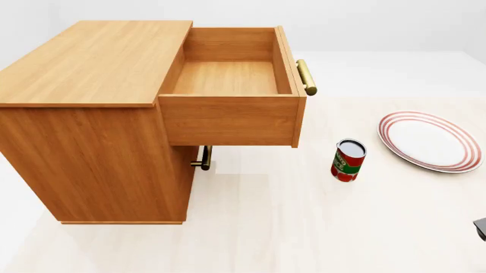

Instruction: Put the bowl in the top drawer of the cabinet.

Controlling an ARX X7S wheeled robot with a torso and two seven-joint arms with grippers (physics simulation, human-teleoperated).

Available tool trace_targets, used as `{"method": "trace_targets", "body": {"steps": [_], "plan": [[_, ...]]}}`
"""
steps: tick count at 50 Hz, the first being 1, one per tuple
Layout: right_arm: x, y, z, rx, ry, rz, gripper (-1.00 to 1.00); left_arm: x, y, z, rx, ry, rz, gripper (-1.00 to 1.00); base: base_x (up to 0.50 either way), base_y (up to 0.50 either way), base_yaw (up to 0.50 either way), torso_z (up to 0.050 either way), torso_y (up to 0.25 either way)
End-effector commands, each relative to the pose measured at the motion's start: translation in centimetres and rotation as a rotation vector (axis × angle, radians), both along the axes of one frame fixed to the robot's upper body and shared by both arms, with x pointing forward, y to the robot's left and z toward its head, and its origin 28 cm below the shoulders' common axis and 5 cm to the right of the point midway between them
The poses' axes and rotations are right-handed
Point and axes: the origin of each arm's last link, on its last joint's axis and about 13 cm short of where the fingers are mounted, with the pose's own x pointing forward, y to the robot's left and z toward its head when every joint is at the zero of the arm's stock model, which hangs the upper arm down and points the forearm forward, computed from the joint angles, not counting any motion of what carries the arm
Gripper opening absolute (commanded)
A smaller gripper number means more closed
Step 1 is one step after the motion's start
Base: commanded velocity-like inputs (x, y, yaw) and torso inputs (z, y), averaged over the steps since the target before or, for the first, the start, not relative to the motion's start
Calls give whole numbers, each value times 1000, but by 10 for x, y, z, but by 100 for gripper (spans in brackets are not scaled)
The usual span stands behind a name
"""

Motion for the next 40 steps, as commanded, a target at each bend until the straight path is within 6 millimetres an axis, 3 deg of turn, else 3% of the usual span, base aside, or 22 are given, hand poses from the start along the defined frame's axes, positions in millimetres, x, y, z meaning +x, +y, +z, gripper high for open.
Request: {"method": "trace_targets", "body": {"steps": [1, 22, 40], "plan": [[-3, -6, -9, 3, 2, -30, -100, 2, 0, -1, 1, 5, 4, 100, 0, 0, 0, 0, 0], [-11, -11, 5, -36, -31, -53, -100, 3, -1, -1, -8, -5, -9, 100, 0, 0, 0, 0, 0], [-9, -2, 56, -106, -108, 5, -100, 0, 0, -1, -23, -18, -26, 100, 0, 0, 0, 0, 0]]}}
